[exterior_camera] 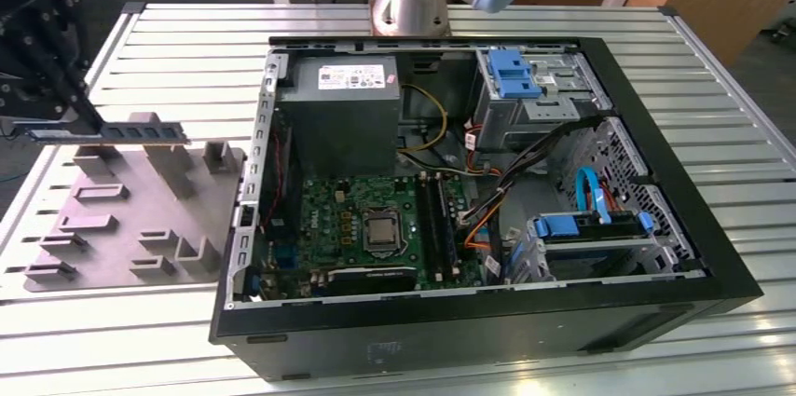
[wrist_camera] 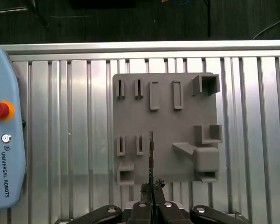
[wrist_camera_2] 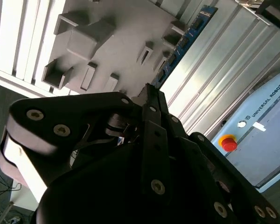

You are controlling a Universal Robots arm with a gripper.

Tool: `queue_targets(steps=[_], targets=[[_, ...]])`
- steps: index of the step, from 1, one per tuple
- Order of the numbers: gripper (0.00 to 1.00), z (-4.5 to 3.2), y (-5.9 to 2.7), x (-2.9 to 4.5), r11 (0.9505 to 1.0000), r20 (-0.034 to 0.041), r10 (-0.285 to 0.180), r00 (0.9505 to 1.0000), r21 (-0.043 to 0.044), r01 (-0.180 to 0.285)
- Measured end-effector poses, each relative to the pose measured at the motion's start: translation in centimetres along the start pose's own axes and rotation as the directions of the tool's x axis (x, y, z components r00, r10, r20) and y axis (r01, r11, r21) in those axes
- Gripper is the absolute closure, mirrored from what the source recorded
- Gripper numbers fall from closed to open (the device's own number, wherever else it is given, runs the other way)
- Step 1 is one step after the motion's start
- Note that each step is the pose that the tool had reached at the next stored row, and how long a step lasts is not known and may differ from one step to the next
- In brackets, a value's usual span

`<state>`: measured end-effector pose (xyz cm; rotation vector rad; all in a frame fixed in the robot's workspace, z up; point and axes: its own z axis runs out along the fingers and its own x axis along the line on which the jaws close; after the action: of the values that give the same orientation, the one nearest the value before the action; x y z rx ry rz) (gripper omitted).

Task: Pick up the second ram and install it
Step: 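Pick up the second ram and move it above second insertion slot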

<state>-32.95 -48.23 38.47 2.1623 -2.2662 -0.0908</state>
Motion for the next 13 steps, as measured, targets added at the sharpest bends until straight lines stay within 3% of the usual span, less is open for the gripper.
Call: queue_targets(steps=[13], targets=[[0.87,-0.24,-4.98,-0.23,1.0000,-0.0002,0.000,1.0000,-0.0008,0.000]])
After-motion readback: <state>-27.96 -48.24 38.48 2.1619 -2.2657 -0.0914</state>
